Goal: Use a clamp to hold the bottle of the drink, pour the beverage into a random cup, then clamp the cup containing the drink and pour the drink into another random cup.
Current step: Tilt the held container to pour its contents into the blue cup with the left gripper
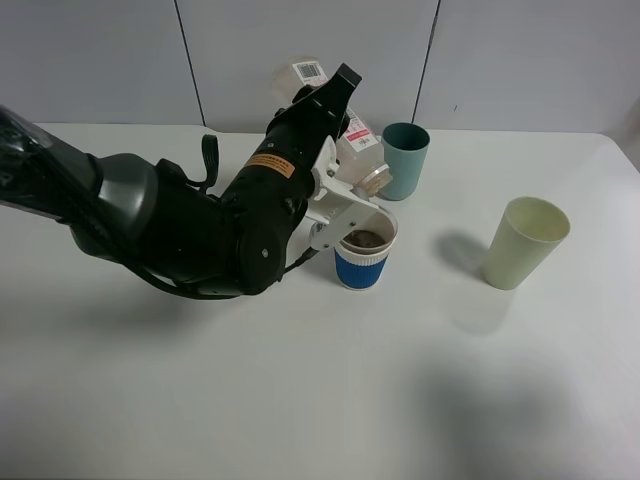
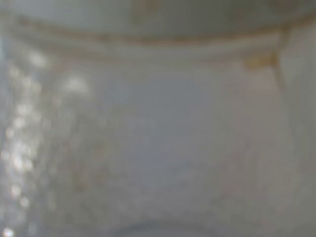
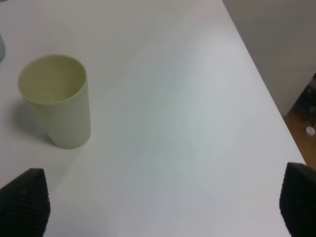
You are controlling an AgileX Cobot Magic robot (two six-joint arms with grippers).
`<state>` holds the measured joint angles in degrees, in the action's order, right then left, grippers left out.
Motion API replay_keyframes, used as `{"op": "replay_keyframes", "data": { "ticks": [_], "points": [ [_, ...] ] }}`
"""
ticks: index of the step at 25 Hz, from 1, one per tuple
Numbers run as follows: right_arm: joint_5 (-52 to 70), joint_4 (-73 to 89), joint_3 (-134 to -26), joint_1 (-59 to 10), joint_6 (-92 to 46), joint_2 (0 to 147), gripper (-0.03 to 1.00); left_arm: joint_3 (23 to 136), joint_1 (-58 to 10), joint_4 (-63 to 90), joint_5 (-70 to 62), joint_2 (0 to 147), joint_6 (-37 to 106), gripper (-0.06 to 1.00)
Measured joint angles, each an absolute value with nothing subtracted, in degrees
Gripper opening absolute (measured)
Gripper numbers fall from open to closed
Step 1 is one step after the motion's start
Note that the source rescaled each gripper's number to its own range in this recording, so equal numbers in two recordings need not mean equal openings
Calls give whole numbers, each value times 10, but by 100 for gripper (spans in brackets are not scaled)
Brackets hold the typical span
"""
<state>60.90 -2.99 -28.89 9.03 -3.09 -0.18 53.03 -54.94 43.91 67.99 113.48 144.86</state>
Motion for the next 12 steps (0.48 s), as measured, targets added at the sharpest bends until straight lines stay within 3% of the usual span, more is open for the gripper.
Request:
{"op": "replay_keyframes", "data": {
  "ticks": [5, 12],
  "points": [
    [609, -30, -289, 90, -31, -2, 83, 530, -549, 460, 660, 1135, 1411, 4],
    [609, -30, -289, 90, -31, -2, 83, 530, -541, 510, 563, 1118, 1237, 4]
  ]
}}
